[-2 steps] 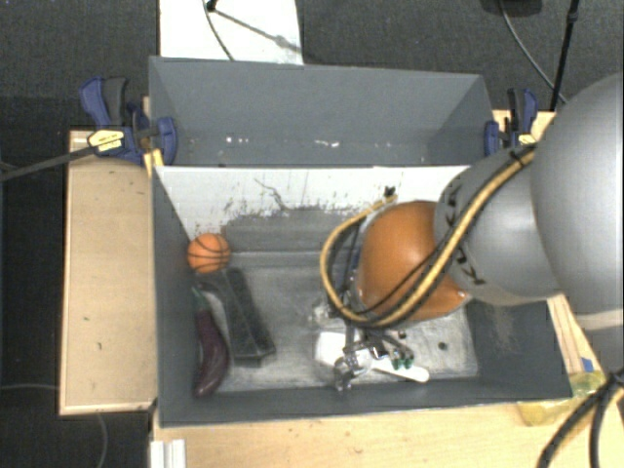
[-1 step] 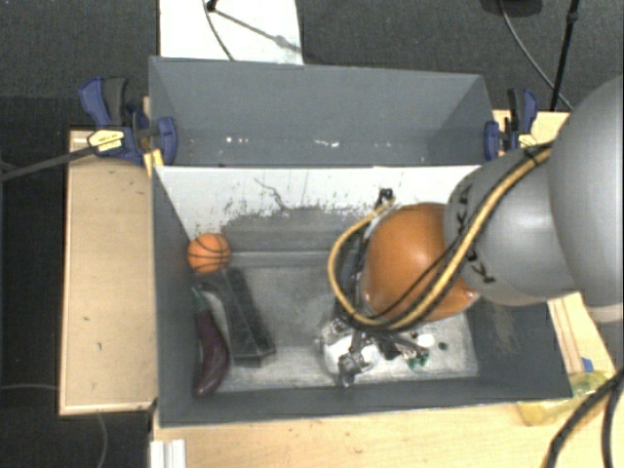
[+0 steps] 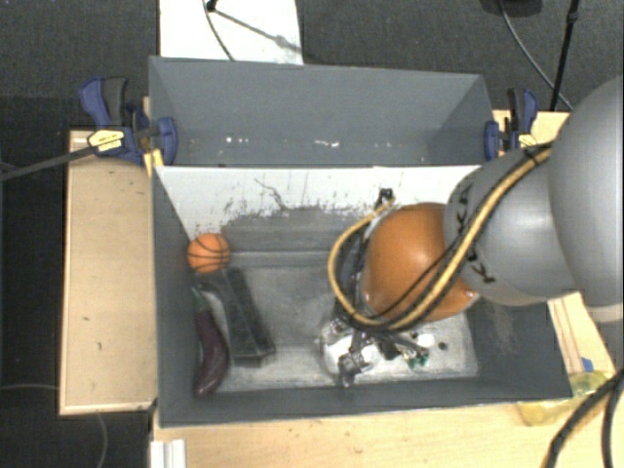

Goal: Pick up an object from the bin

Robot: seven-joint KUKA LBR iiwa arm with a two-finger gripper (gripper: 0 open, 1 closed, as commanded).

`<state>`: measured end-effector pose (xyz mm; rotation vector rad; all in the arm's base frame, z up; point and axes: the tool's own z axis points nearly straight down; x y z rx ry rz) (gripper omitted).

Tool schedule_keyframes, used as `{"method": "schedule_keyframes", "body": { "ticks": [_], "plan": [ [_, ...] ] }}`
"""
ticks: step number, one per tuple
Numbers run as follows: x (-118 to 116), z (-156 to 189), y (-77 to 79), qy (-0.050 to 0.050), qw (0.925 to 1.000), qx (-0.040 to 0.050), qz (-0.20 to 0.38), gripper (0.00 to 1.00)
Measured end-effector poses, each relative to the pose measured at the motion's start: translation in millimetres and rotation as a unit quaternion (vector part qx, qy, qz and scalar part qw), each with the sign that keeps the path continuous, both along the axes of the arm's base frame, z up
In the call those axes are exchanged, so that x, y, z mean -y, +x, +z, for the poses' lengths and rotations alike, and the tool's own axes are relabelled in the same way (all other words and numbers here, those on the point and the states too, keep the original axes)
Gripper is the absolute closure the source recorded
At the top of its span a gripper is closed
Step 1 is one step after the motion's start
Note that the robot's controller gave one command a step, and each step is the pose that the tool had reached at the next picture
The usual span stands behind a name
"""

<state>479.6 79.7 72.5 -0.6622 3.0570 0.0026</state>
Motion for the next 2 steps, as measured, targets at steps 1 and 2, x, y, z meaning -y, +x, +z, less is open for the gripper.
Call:
{"method": "schedule_keyframes", "body": {
  "ticks": [1, 2],
  "plan": [
    [0.5, 4.8, -2.5, -0.001, 1.0000, -0.0056, 0.000, 1.00],
    [0.9, 25.9, -4.5, -0.002, 0.9999, -0.0105, -0.001, 1.00]
  ]
}}
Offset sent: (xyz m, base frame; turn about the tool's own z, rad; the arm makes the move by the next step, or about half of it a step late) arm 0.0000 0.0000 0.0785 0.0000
